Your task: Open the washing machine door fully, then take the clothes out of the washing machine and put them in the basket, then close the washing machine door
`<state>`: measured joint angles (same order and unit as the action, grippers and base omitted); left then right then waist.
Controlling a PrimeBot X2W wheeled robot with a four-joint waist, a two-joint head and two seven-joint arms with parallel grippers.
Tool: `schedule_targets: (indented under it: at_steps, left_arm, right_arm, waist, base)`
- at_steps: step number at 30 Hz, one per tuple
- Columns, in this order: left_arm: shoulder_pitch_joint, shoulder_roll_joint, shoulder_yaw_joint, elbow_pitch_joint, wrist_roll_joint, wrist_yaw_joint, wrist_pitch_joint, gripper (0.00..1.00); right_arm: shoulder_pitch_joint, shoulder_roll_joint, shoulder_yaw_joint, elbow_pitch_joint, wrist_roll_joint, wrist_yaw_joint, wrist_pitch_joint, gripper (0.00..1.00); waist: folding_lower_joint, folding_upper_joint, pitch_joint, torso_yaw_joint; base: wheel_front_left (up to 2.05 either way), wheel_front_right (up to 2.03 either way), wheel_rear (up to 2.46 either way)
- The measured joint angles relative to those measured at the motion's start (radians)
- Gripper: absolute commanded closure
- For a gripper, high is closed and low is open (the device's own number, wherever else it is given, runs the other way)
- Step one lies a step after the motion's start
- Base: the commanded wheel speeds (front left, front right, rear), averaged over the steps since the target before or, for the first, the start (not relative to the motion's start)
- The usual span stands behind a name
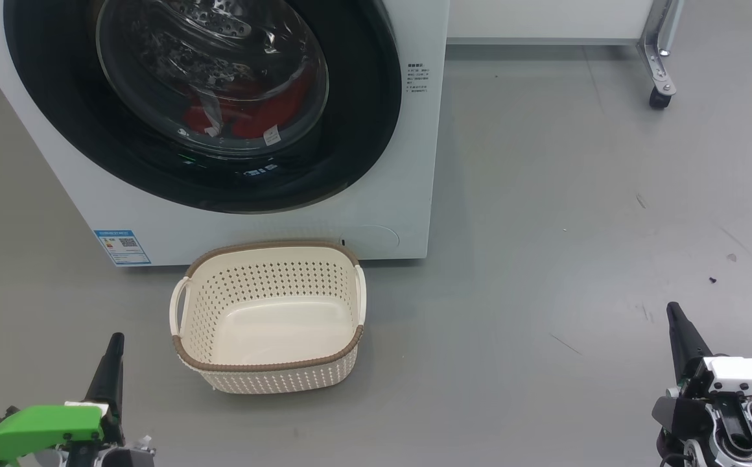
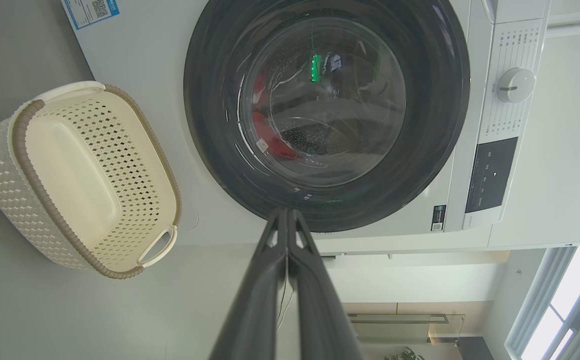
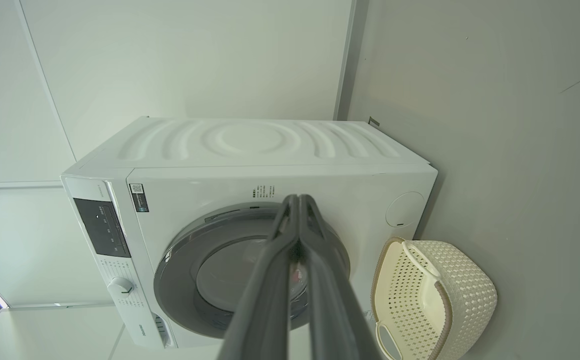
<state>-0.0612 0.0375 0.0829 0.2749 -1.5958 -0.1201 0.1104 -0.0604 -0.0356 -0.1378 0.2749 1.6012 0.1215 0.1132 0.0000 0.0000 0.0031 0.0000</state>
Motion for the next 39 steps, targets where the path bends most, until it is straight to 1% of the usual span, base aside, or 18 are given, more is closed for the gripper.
schedule_targets:
  at_steps: [27, 31, 32, 39]
  left_arm:
    - [0.0, 0.0, 0.0, 0.0, 0.0, 0.0, 0.0, 1.0]
    - [0.027, -0.015, -0.003, 0.037, 0.002, 0.001, 0.0, 1.0]
    - [0.038, -0.021, -0.005, 0.046, 0.002, 0.001, 0.0, 0.0]
    - [0.056, -0.025, -0.01, 0.052, 0.002, 0.001, -0.009, 0.0]
  right_arm:
    - [0.0, 0.0, 0.0, 0.0, 0.0, 0.0, 0.0, 1.0]
    - [0.032, 0.016, 0.001, 0.036, 0.0, -0.001, 0.0, 1.0]
    - [0.042, 0.021, 0.001, 0.048, 0.0, -0.001, 0.0, 0.0]
    - [0.059, 0.029, 0.005, 0.054, -0.002, -0.001, -0.009, 0.0]
  waist:
    - [0.0, 0.0, 0.0, 0.0]
    - [0.0, 0.0, 0.0, 0.0]
    - [0.0, 0.0, 0.0, 0.0]
    - [0.0, 0.0, 0.001, 0.0]
  base:
    - [0.0, 0.0, 0.0]
    - [0.0, 0.0, 0.0]
    - [0.0, 0.0, 0.0]
    - [0.0, 0.0, 0.0]
